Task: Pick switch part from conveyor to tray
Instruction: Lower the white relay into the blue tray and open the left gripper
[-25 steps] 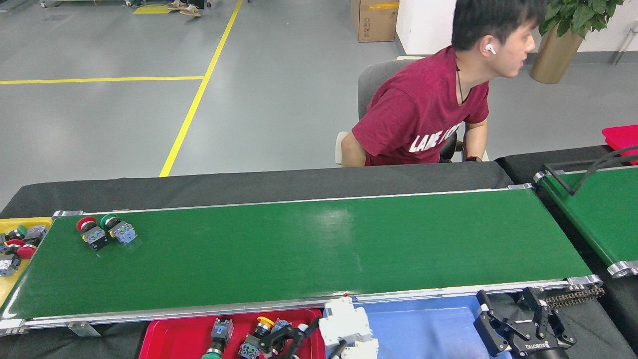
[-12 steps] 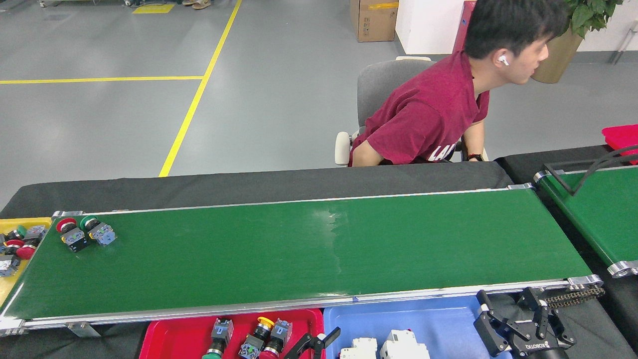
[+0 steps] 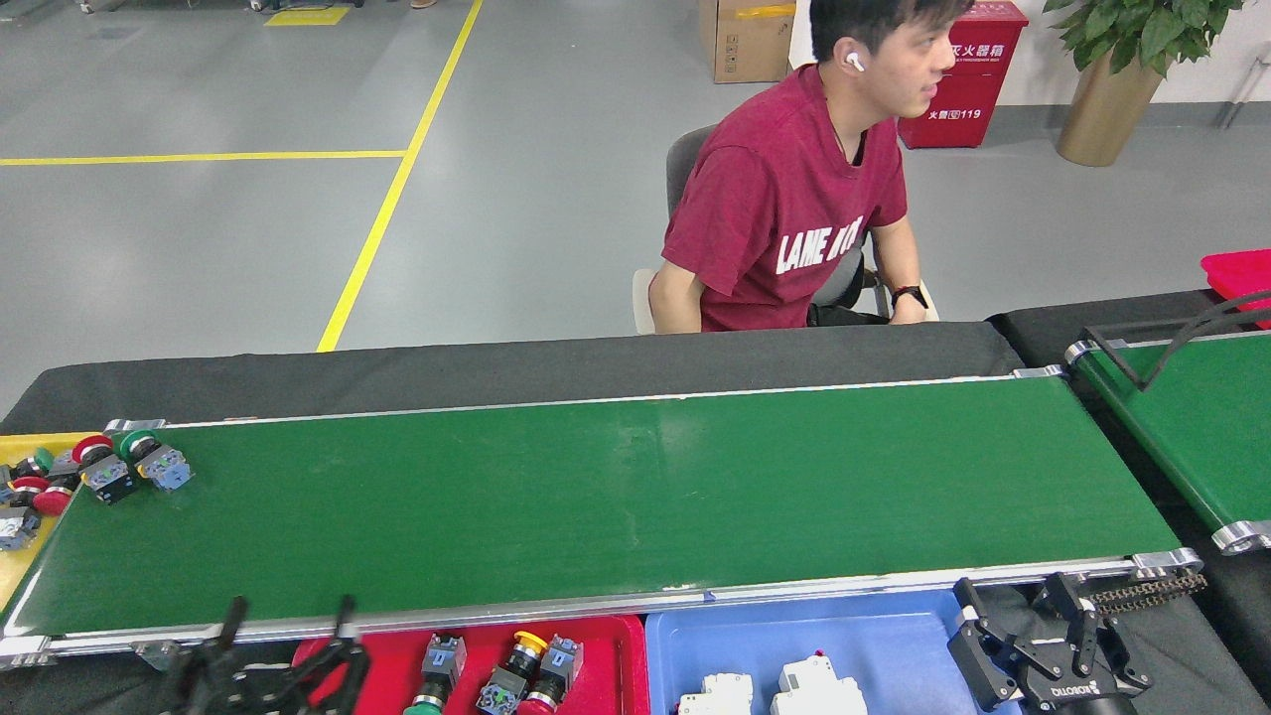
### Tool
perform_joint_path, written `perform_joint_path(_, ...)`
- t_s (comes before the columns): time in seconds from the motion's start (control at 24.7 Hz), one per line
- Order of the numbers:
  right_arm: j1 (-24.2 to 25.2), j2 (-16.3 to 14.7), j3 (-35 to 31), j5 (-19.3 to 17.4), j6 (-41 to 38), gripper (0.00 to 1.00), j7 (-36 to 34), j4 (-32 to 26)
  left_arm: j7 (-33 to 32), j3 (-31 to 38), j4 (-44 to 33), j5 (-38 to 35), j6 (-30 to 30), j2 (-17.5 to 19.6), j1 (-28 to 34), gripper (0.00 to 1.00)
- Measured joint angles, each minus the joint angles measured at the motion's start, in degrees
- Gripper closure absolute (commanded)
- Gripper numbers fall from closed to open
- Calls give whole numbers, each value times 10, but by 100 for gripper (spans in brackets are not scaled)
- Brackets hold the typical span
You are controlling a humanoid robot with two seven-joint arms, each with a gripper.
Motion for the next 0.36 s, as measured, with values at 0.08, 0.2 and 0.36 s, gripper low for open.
perform_joint_path(0.08, 3, 0, -7, 0, 0, 1, 0, -4, 0, 12, 0, 2, -13, 0, 8, 0)
perform_joint_path(0.2, 8, 0, -10, 0, -4, 1, -2, -10, 1, 12, 0, 8, -23, 0, 9, 0)
perform_joint_path(0.36, 11, 0, -15, 0, -11, 1, 0, -17, -8, 12, 0, 14, -32, 1, 9, 0)
